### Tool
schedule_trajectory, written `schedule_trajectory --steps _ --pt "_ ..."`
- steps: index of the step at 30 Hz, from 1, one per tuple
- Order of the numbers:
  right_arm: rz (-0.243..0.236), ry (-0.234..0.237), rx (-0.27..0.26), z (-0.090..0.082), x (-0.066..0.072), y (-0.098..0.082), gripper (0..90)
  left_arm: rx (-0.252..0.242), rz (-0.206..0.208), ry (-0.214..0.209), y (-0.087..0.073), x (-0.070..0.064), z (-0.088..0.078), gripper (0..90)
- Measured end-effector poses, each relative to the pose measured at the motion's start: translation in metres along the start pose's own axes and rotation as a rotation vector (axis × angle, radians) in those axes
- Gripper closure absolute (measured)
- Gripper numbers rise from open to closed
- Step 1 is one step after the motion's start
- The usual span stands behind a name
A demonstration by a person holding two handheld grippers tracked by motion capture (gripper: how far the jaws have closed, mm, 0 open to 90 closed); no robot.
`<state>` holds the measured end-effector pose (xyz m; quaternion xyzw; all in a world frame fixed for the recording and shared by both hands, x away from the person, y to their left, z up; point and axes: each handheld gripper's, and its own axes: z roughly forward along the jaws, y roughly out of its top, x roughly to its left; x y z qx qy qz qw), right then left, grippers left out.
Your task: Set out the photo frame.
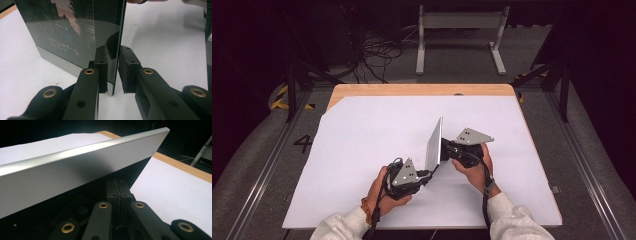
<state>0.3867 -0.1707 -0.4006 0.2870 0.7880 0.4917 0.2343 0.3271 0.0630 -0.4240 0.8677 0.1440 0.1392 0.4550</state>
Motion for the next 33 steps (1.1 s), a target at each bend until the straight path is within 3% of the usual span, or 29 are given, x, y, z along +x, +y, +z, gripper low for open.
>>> schedule_trajectory --steps 7,9,12,16,18,23,27,33 --pt "-0.017 -0.021 0.004 -0.011 0.001 0.0 85.9 -0.001 -0.008 -0.012 -0.004 0.0 -0.002 80.4" --pt "0.002 -0.027 0.004 -0.015 -0.001 -0.002 85.8 -0.006 -0.004 -0.019 -0.005 0.001 -0.006 80.6" --pt "-0.007 -0.026 0.009 -0.026 0.001 -0.007 86.6 -0.02 -0.006 -0.021 -0.007 0.003 -0.013 83.0" --pt "-0.021 0.009 0.011 -0.04 0.01 -0.011 88.2 -0.029 -0.019 -0.029 -0.007 0.005 -0.012 86.2" --pt "-0.03 0.018 0.0 -0.044 0.015 -0.008 88.8 -0.017 0.001 -0.027 -0.005 0.004 -0.006 86.4" --pt "-0.019 0.0 -0.01 -0.039 0.011 0.001 90.0 -0.018 -0.015 -0.028 -0.004 0.007 -0.002 87.5" --pt "0.007 -0.015 0.0 -0.025 0.002 0.005 90.0 -0.019 -0.02 -0.035 -0.004 0.009 0.0 87.9" --pt "0.045 0.031 0.004 -0.006 -0.007 0.006 90.0 -0.016 -0.008 -0.051 -0.002 0.006 0.003 88.9"
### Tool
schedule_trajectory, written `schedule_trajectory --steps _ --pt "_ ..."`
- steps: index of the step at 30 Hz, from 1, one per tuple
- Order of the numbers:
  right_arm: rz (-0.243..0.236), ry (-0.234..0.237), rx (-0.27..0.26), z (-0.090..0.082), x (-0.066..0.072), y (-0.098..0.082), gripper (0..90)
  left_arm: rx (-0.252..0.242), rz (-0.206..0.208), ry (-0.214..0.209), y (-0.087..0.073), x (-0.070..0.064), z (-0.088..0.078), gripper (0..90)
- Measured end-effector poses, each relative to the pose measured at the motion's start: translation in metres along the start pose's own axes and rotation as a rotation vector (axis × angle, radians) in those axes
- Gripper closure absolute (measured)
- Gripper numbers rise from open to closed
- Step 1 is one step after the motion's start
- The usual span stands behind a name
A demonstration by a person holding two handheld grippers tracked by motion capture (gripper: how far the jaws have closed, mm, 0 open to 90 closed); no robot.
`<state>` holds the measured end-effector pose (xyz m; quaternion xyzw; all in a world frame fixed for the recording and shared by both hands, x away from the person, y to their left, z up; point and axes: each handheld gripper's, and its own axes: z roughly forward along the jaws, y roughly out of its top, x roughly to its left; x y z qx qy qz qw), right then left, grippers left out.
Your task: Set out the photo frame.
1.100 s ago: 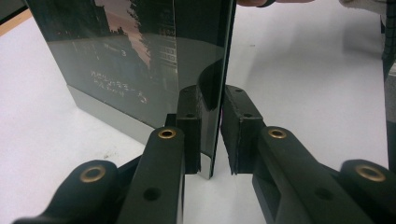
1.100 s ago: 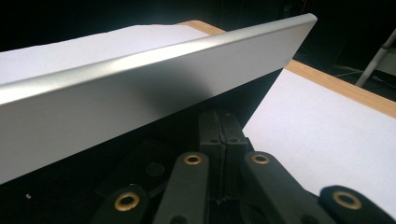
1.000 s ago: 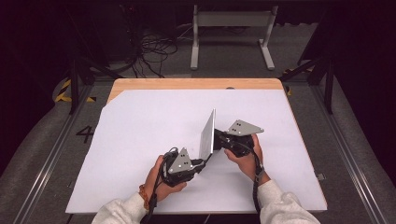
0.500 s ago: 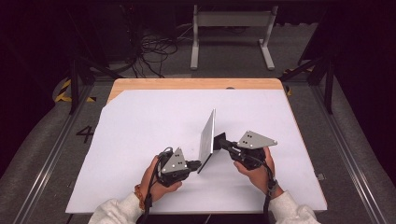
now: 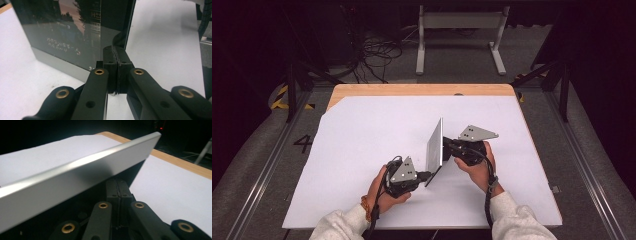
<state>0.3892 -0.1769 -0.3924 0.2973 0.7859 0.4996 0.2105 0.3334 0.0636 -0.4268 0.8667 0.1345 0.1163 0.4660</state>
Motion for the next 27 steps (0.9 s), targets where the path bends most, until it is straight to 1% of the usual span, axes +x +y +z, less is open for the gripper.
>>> schedule_trajectory --steps 1,4,6,11,12,16,20,21,23,26,27 --pt "-0.004 0.005 -0.002 0.001 0.0 0.0 90.0 0.002 0.006 -0.001 0.0 -0.001 0.001 88.9" --pt "-0.001 0.019 -0.005 0.003 -0.002 0.0 90.0 0.0 -0.001 -0.01 0.001 -0.002 0.003 88.8" --pt "-0.004 0.026 -0.007 0.004 -0.003 0.0 90.0 0.004 0.006 -0.007 0.002 -0.002 0.005 88.8" --pt "-0.003 0.032 -0.006 0.006 -0.006 0.0 90.0 0.0 0.006 -0.014 0.005 -0.003 0.01 88.4" --pt "0.0 0.037 -0.007 0.006 -0.006 0.0 90.0 0.005 0.01 -0.01 0.006 -0.003 0.011 88.3" --pt "0.008 0.045 -0.006 0.008 -0.007 -0.001 90.0 0.0 0.003 -0.003 0.009 -0.003 0.016 87.6" --pt "0.007 0.045 0.0 0.007 -0.008 -0.001 90.0 0.007 0.002 0.006 0.009 -0.001 0.019 87.0" --pt "0.008 0.045 0.0 0.007 -0.007 -0.001 90.0 0.002 -0.008 0.0 0.009 0.0 0.02 87.1" --pt "0.009 0.046 0.002 0.007 -0.007 -0.001 89.4 0.009 -0.002 0.003 0.008 0.0 0.02 86.4" --pt "0.003 0.023 0.01 0.004 -0.006 -0.002 88.7 0.009 -0.008 -0.001 0.007 0.0 0.018 86.0" --pt "0.0 0.011 0.011 0.002 -0.006 -0.003 88.6 0.01 -0.004 0.002 0.007 0.001 0.017 86.0"
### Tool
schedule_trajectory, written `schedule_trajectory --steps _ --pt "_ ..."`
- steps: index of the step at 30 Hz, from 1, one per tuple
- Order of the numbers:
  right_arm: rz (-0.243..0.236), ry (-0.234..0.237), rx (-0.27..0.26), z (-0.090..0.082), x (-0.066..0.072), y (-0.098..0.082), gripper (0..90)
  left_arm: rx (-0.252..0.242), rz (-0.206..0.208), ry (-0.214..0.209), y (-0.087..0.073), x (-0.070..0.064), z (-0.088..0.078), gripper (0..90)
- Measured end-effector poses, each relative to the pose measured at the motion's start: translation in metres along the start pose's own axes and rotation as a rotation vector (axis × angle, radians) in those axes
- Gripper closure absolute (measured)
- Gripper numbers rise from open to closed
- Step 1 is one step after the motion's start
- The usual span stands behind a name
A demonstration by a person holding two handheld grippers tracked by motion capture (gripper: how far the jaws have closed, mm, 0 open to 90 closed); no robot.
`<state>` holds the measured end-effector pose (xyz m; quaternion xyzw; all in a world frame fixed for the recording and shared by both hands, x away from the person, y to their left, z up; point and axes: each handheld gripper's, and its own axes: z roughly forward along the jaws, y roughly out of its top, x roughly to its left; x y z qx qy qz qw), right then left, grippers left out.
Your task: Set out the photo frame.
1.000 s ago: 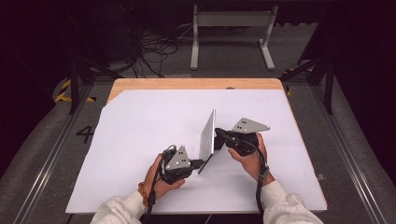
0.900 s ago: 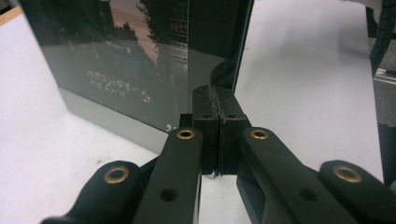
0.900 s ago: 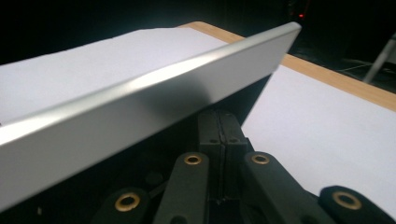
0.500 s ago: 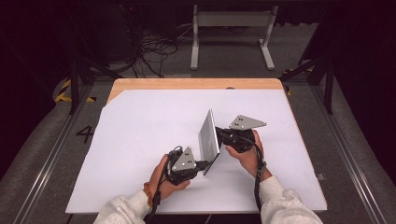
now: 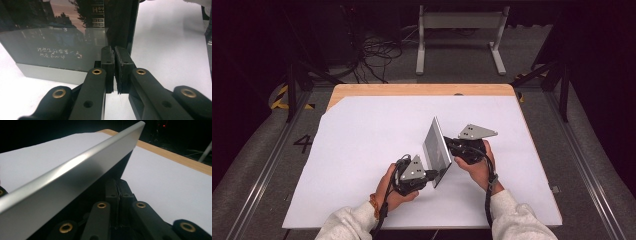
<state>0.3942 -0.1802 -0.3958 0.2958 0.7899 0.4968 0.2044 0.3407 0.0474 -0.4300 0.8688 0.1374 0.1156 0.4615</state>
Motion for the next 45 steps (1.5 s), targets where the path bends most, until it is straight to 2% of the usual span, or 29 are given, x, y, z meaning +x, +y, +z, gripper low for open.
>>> schedule_trajectory --steps 2,6,9,11,12,16,20,24,26,28,32,34,42,43,45 --pt "-0.003 -0.014 0.005 -0.006 0.0 -0.002 86.8 0.006 0.005 0.007 -0.002 0.003 -0.004 85.7" --pt "-0.021 -0.035 0.013 -0.026 0.001 -0.011 86.6 0.001 -0.015 0.033 -0.008 0.014 -0.014 85.4" --pt "-0.013 -0.031 0.014 -0.039 0.003 -0.02 86.6 0.006 -0.013 0.059 -0.014 0.024 -0.019 85.5" --pt "0.001 -0.02 0.01 -0.046 0.007 -0.024 86.5 0.006 -0.039 0.06 -0.019 0.032 -0.022 85.5" --pt "0.001 -0.02 0.01 -0.046 0.007 -0.024 86.5 0.006 -0.039 0.06 -0.019 0.032 -0.022 85.5" --pt "-0.035 -0.02 0.027 -0.061 0.022 -0.033 82.6 0.013 -0.042 0.072 -0.024 0.043 -0.026 84.7" --pt "-0.036 0.003 0.038 -0.066 0.031 -0.038 80.0 0.008 -0.06 0.085 -0.027 0.052 -0.028 84.3" --pt "-0.044 0.04 0.06 -0.067 0.044 -0.044 75.9 0.018 -0.052 0.096 -0.027 0.057 -0.026 83.6" --pt "-0.042 0.044 0.062 -0.066 0.05 -0.045 72.4 0.018 -0.062 0.09 -0.027 0.059 -0.024 82.8" --pt "-0.033 0.043 0.066 -0.063 0.054 -0.044 69.1 0.02 -0.054 0.089 -0.027 0.059 -0.023 81.5" --pt "-0.011 0.032 0.073 -0.055 0.059 -0.043 58.5 0.006 -0.06 0.104 -0.025 0.06 -0.024 77.1" --pt "-0.001 0.009 0.075 -0.049 0.062 -0.042 52.2 0.001 -0.071 0.107 -0.026 0.061 -0.026 73.4" --pt "0.022 -0.022 0.068 -0.035 0.062 -0.035 46.5 -0.008 -0.064 0.08 -0.028 0.059 -0.029 70.4" --pt "0.048 -0.029 0.067 -0.031 0.062 -0.034 46.6 0.002 -0.063 0.083 -0.029 0.058 -0.029 70.2" --pt "0.058 -0.043 0.066 -0.028 0.064 -0.034 47.6 0.002 -0.062 0.084 -0.029 0.057 -0.029 69.2"
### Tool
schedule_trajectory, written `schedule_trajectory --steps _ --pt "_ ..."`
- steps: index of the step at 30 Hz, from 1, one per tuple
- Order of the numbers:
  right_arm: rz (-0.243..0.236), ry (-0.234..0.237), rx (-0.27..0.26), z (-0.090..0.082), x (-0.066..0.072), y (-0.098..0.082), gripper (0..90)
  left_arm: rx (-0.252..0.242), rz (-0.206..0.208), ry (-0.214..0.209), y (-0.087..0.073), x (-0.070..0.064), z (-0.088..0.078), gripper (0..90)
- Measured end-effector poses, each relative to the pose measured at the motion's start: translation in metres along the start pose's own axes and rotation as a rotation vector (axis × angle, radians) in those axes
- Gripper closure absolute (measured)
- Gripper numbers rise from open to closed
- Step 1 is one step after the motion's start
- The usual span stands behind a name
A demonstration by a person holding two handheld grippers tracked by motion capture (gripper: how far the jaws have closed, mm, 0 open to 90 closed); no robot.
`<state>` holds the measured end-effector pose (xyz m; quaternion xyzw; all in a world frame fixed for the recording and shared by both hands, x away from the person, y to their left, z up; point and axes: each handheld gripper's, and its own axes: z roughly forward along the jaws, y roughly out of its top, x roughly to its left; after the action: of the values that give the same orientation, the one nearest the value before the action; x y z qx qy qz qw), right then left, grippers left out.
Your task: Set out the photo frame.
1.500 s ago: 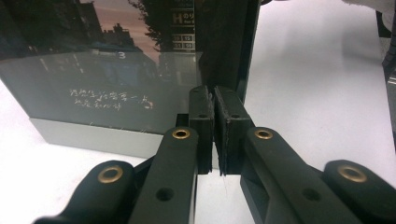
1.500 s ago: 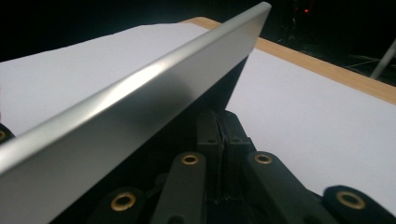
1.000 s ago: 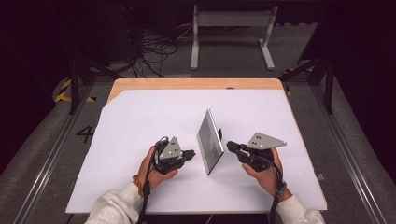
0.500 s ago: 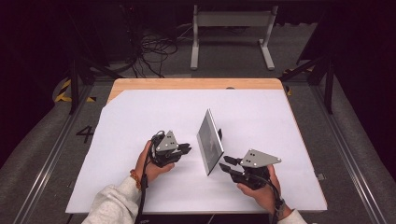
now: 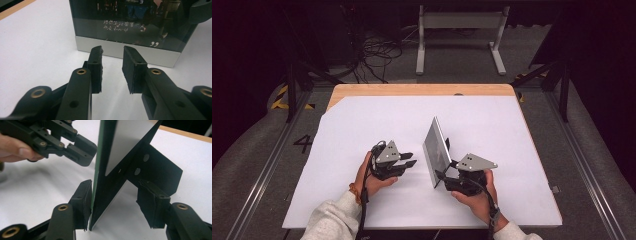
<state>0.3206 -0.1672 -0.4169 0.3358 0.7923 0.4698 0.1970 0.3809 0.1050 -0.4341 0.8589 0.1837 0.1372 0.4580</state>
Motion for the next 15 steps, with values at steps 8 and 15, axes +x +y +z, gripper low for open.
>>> schedule_trajectory --steps 8,15 --pt "0.048 -0.011 -0.014 0.0047 0.0035 -0.0002 55.4 0.0 -0.019 0.017 -0.0002 0.0032 0.0002 67.2" --pt "0.041 -0.005 -0.014 0.0003 -0.0021 -0.0014 62.6 0.009 -0.019 0.015 0.0025 0.006 0.0052 62.9"
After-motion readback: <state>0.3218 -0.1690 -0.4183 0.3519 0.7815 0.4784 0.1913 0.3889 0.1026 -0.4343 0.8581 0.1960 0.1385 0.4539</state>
